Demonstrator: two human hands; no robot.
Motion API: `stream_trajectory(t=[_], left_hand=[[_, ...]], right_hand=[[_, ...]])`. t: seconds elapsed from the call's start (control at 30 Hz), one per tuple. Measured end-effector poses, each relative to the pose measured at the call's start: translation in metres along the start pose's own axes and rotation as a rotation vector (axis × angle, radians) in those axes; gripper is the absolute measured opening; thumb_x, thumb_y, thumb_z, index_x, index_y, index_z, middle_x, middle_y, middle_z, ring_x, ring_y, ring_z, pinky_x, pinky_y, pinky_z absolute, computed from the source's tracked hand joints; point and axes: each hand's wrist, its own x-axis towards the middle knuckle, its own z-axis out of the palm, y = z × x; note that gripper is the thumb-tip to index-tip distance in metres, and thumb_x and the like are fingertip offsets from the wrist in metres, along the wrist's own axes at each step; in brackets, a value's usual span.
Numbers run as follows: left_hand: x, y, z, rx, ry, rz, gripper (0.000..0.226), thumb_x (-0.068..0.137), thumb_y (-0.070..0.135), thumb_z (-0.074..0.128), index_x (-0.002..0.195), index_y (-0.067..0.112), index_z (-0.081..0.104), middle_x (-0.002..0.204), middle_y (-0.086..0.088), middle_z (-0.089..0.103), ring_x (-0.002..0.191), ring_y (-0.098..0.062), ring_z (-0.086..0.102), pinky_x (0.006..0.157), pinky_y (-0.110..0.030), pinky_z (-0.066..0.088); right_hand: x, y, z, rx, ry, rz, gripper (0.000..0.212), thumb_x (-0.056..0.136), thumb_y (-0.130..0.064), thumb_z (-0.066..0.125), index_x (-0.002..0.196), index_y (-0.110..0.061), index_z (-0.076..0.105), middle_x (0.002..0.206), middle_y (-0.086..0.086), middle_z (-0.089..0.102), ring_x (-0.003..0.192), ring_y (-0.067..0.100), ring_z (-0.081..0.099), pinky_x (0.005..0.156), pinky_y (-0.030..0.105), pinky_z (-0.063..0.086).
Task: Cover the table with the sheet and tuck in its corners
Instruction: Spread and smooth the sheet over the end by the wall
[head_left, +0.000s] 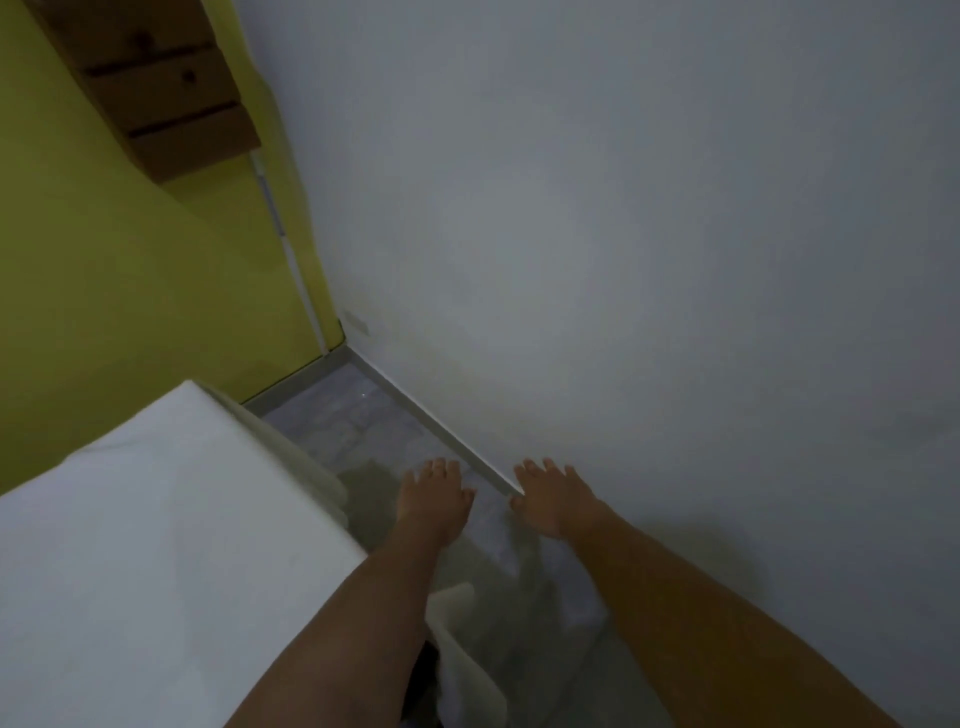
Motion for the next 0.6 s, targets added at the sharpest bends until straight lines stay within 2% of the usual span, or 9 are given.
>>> stream_trajectory(t=[0.13, 0.33, 0.6], left_hand=[[0.031, 0.000, -0.019, -0.026, 0.032, -0.032, 0.059, 0.102, 0.041, 0.019, 0.152, 0.009, 0.013, 0.160, -0.011, 0.013, 0.148, -0.025, 0.009, 0.119, -0.045, 0.007], [0.078, -0.012, -0.041, -0.057, 0.009, -0.174, 0.057, 0.103, 0.040, 0.017, 0.151, 0.010, 0.014, 0.160, -0.011, 0.012, 0.148, -0.025, 0.010, 0.119, -0.045, 0.008], [0.146, -0.005, -0.071, -0.229, 0.022, -0.396, 0.057, 0.103, 0.039, 0.015, 0.151, 0.009, 0.012, 0.160, -0.012, 0.010, 0.148, -0.026, 0.008, 0.119, -0.045, 0.006]], right_hand=[[0.043, 0.006, -0.024, -0.038, 0.055, -0.055, 0.056, 0.101, -0.039, 0.024, 0.151, -0.015, 0.015, 0.159, 0.005, 0.013, 0.145, 0.029, 0.010, 0.117, 0.049, 0.008], [0.105, 0.014, -0.071, -0.076, -0.027, -0.170, 0.057, 0.102, -0.039, 0.020, 0.152, -0.013, 0.009, 0.160, 0.006, 0.006, 0.146, 0.029, 0.005, 0.118, 0.048, 0.004], [0.201, 0.027, -0.135, -0.202, -0.055, -0.349, 0.057, 0.101, -0.039, 0.018, 0.152, -0.014, 0.008, 0.160, 0.004, 0.004, 0.146, 0.027, 0.002, 0.117, 0.047, 0.002]])
